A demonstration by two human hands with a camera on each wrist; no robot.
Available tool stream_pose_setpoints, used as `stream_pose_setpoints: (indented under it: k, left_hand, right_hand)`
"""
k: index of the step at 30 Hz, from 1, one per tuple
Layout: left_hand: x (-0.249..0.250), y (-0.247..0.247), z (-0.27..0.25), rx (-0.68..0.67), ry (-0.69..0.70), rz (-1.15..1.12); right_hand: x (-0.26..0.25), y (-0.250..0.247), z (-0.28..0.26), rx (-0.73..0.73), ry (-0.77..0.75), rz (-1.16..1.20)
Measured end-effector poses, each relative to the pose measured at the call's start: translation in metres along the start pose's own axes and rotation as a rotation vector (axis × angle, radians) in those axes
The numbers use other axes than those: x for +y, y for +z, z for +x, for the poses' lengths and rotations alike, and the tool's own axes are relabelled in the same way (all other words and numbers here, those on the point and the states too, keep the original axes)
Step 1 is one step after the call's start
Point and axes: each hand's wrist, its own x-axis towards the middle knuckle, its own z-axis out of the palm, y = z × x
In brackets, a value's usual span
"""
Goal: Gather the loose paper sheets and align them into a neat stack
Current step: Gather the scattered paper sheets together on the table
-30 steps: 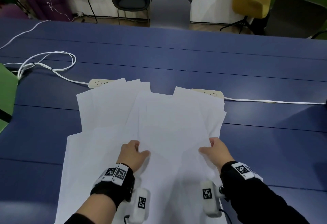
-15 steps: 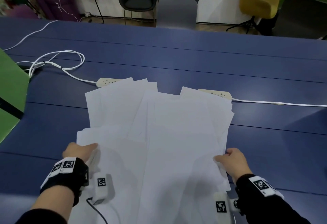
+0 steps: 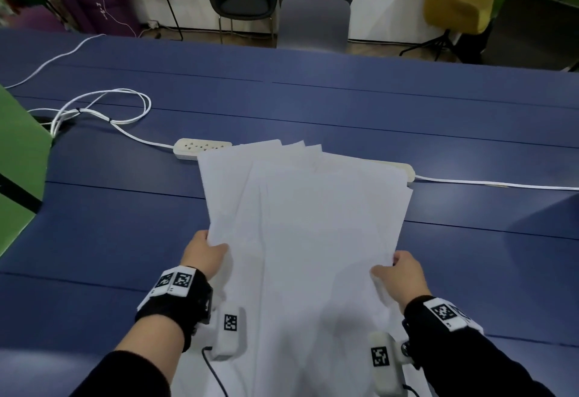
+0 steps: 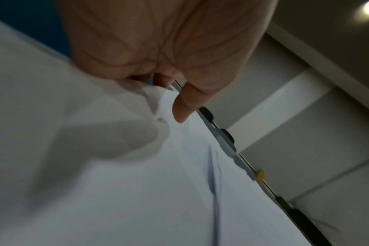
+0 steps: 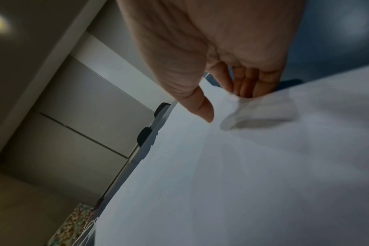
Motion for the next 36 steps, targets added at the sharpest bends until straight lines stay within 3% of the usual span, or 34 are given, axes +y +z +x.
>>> stream_pose_setpoints:
  k: [4, 10, 17, 19, 24, 29, 36]
  left_hand:
    - [0.012, 0.026, -0.004, -0.094, 0.098, 0.004]
    - [0.005, 0.029, -0.005, 0.094, 0.051, -0.030]
    - [0.017, 0.065, -0.020, -0.026, 0.058, -0.117]
    - [0.016, 0.065, -0.022, -0.032, 0.055, -0.128]
    - [0.013, 0.051, -0.018, 0.018, 0.013, -0.095]
    - [0.045, 0.048, 0.014, -0.002, 0.038, -0.027]
    - [0.074, 0.066, 0.039, -0.180, 0.106, 0.046]
  right_hand:
    - [-0.011, 0.008, -0.001, -0.051, -0.057, 0.061]
    - [0.004, 0.005, 0.004, 0.044, 0.001, 0.057]
    - [-0.015, 0.020, 0.000, -0.013, -0.078, -0.062]
    - [-0.013, 0.017, 0.001, -0.033, -0.128, -0.027]
    - [0.000, 0.006, 0.015, 0.027, -0.052, 0.118]
    - [-0.032, -0.001, 0.046, 0.057, -0.035, 0.127]
    - [-0.080, -0.003, 0.065, -0.162, -0.085, -0.162]
